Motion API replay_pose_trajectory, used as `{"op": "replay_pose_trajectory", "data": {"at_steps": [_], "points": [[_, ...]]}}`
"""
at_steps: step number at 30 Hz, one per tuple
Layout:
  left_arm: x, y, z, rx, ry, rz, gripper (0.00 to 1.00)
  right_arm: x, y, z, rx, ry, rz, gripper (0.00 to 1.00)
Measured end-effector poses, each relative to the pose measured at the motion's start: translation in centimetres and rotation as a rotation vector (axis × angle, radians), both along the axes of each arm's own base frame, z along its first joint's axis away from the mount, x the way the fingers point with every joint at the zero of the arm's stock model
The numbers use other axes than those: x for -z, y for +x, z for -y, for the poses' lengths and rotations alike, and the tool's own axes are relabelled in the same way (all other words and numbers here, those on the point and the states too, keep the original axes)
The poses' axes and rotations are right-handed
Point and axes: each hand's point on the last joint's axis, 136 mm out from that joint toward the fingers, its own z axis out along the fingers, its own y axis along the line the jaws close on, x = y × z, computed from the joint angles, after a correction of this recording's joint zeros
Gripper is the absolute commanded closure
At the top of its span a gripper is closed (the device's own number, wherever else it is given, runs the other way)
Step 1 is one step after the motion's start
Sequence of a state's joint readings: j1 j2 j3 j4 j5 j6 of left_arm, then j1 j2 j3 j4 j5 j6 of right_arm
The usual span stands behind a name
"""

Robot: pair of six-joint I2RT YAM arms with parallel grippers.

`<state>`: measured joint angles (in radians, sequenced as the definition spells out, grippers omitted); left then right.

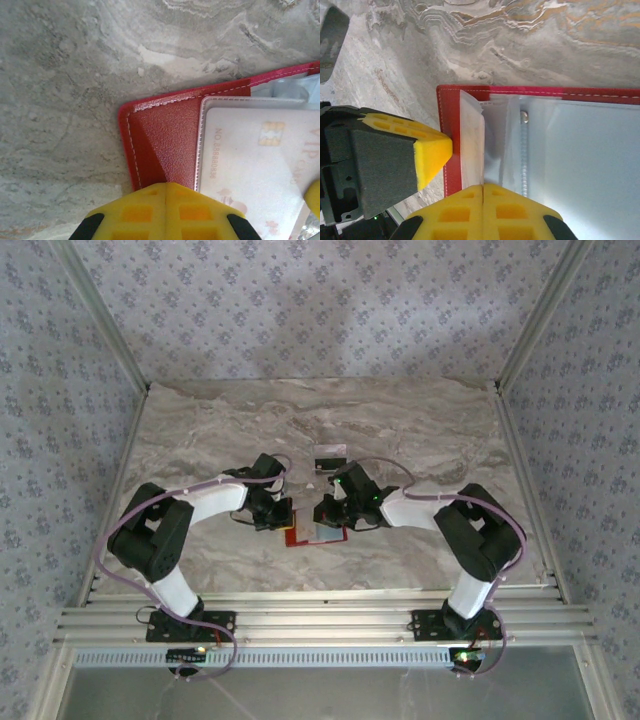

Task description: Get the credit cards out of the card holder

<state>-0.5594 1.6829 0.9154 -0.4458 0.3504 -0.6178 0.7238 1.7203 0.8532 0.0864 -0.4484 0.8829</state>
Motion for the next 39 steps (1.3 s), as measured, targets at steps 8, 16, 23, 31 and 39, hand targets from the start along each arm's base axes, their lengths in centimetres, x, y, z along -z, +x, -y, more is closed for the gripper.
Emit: {"op": "replay_pose_trajectory", "data": {"at_steps": [8,16,23,31,39], "points": [[-0.1,0.0,0.0,-0.002,-0.002,0.0,0.95,0.3,-0.1,0.0,-0.001,-0.003,-0.005,1.0],[-2.0,0.2,1.3,-0.004,-0.081,0.033,0.95,1.3,-0.2,-0.3,-0.011,-0.003,-0.021,1.0],[-1.7,0.1,2.0,0.007,-0.109,0.015,0.95,1.4,-0.2,-0.5,-0.013,0.001,-0.022,1.0],[-0.4,-0.1,1.6,0.008,-0.075,-0.009,0.96,1.4,-0.2,-0.4,-0.012,-0.001,-0.023,1.0],[-0.2,-0.1,1.5,0.029,-0.055,0.01,0.96,1.4,-0.3,-0.2,-0.008,-0.004,-0.021,1.0]]}}
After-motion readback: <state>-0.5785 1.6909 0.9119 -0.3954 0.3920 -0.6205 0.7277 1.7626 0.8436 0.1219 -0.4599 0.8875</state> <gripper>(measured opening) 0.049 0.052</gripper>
